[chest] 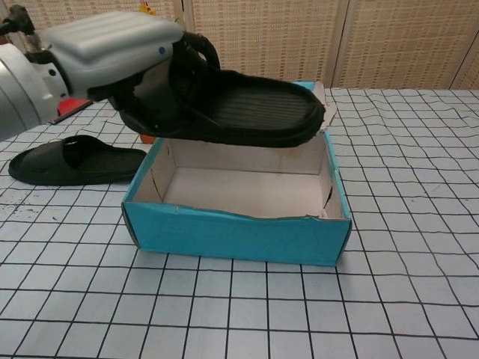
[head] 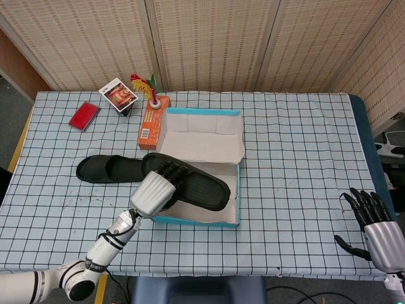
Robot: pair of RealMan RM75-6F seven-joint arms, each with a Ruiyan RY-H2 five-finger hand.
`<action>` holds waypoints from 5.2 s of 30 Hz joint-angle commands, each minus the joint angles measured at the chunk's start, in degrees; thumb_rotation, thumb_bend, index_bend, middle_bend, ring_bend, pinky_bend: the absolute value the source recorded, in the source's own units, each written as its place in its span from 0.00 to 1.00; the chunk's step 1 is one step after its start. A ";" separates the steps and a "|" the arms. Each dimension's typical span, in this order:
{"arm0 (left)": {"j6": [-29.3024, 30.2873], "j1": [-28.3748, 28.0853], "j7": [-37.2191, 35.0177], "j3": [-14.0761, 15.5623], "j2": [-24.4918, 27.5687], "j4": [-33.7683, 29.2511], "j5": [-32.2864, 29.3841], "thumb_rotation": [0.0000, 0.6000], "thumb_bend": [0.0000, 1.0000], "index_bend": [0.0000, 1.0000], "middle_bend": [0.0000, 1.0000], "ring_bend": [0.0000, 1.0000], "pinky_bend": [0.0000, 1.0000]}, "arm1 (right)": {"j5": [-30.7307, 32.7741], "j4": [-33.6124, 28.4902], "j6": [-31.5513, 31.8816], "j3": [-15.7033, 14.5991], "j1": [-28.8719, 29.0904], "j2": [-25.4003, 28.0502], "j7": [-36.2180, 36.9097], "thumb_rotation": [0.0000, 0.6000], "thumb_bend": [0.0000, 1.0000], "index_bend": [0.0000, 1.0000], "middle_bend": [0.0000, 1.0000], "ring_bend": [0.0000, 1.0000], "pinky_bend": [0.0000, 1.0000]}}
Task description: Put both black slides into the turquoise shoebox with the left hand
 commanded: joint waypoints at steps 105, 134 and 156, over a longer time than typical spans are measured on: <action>-9.90 -16.49 -19.59 1.50 -7.55 16.90 -25.15 1.00 0.32 0.00 0.00 0.00 0.01 | -1.44 -0.58 -1.22 -0.79 0.06 0.93 1.27 0.80 0.16 0.00 0.00 0.00 0.00; -19.98 -9.19 -20.43 7.74 8.20 23.48 -41.07 1.00 0.29 0.00 0.00 0.00 0.03 | -4.38 -1.63 4.41 -1.07 -2.39 1.28 0.59 0.79 0.16 0.00 0.00 0.00 0.00; -20.15 -11.04 -12.78 12.56 2.12 33.43 -49.80 1.00 0.29 0.00 0.00 0.00 0.04 | -4.54 -1.69 4.07 -0.99 -2.36 1.40 0.75 0.80 0.16 0.00 0.00 0.00 0.00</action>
